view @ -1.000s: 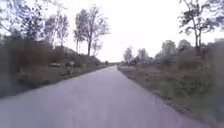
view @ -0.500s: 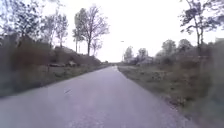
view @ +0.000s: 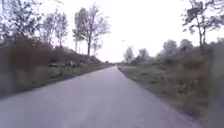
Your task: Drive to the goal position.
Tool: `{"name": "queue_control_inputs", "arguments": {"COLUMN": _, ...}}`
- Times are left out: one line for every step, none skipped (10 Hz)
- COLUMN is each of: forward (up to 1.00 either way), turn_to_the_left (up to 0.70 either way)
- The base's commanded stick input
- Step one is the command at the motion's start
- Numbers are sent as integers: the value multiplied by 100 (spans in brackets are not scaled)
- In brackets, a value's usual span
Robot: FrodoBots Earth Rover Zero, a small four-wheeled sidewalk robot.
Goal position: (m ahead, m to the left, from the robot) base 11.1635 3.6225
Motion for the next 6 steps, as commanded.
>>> {"name": "queue_control_inputs", "arguments": {"forward": 100, "turn_to_the_left": 0}}
{"name": "queue_control_inputs", "arguments": {"forward": 100, "turn_to_the_left": 0}}
{"name": "queue_control_inputs", "arguments": {"forward": 100, "turn_to_the_left": 0}}
{"name": "queue_control_inputs", "arguments": {"forward": 100, "turn_to_the_left": 0}}
{"name": "queue_control_inputs", "arguments": {"forward": 100, "turn_to_the_left": 0}}
{"name": "queue_control_inputs", "arguments": {"forward": 100, "turn_to_the_left": 0}}
